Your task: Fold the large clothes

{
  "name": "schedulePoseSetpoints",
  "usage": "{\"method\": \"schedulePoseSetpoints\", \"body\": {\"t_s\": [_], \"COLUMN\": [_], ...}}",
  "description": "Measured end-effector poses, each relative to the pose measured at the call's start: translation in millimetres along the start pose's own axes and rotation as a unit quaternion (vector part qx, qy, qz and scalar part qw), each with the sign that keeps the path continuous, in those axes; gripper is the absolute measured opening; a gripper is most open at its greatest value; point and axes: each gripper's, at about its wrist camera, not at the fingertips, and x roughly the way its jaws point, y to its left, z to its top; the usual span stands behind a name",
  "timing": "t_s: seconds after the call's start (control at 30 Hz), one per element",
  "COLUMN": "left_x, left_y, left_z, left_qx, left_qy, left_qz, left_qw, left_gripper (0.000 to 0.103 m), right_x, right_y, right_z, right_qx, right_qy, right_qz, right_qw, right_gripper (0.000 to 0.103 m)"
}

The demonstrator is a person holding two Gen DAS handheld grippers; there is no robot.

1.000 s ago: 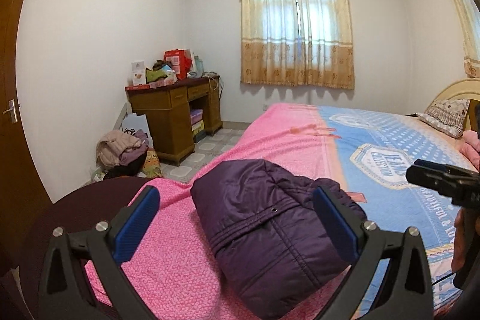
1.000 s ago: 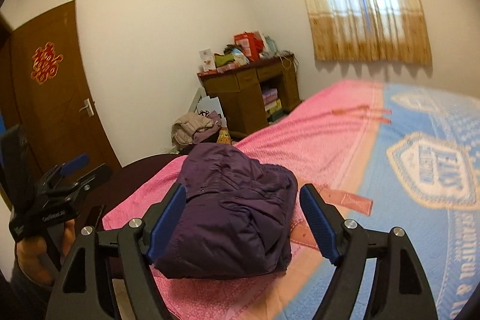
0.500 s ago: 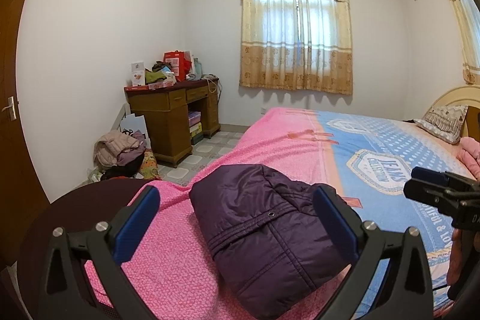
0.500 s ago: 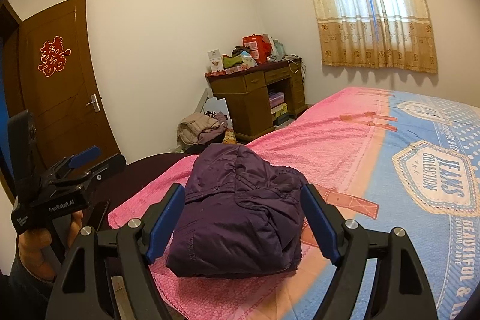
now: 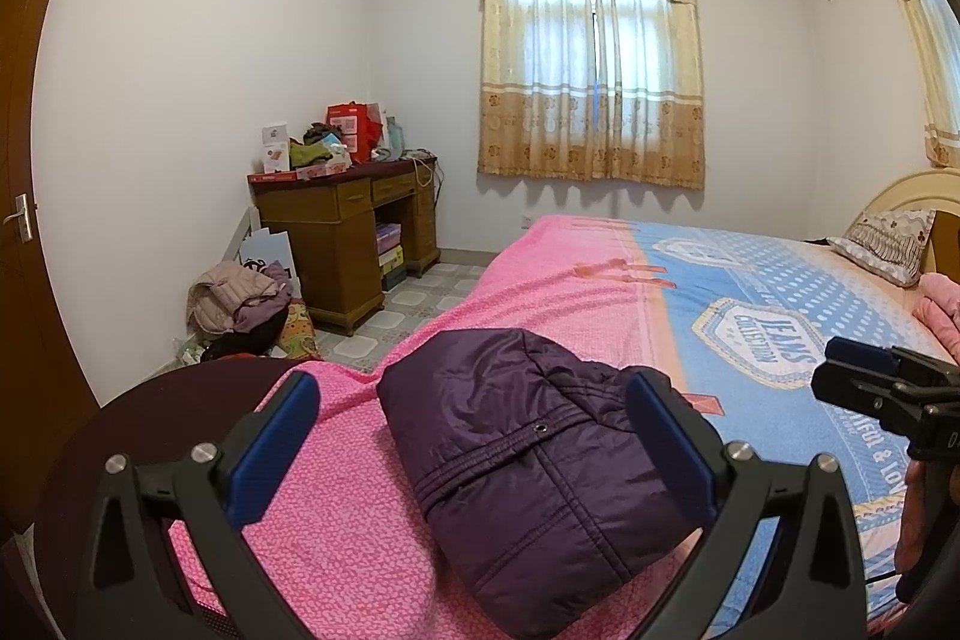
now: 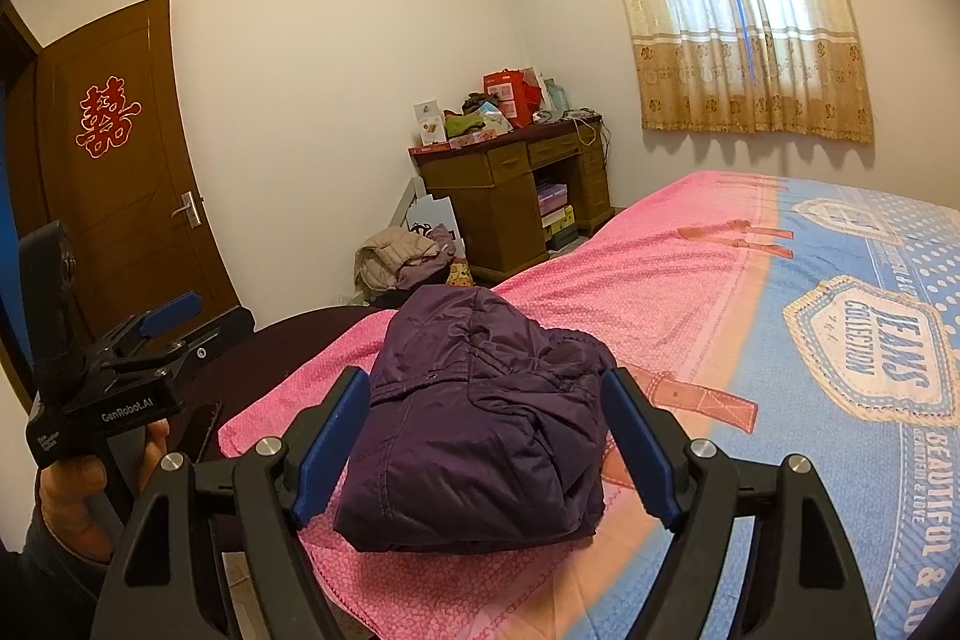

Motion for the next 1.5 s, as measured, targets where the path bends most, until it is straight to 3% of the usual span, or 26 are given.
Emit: {"method": "schedulePoseSetpoints", "body": {"t_s": [1.5], "left_x": [8.8], "left_y": [-0.6], "left_z": [-3.2], "left_qx": [0.016], "left_qy": [0.022], "left_qz": [0.022], "left_qw": [0.9994], "left_gripper": [0.103], "right_x": [0.9], "right_y": [0.2], "right_z": [-3.2], "right_qx": [0.000], "right_qy": [0.003], "right_qz": [0.004], "right_qw": [1.000], "right_gripper": [0.080]}}
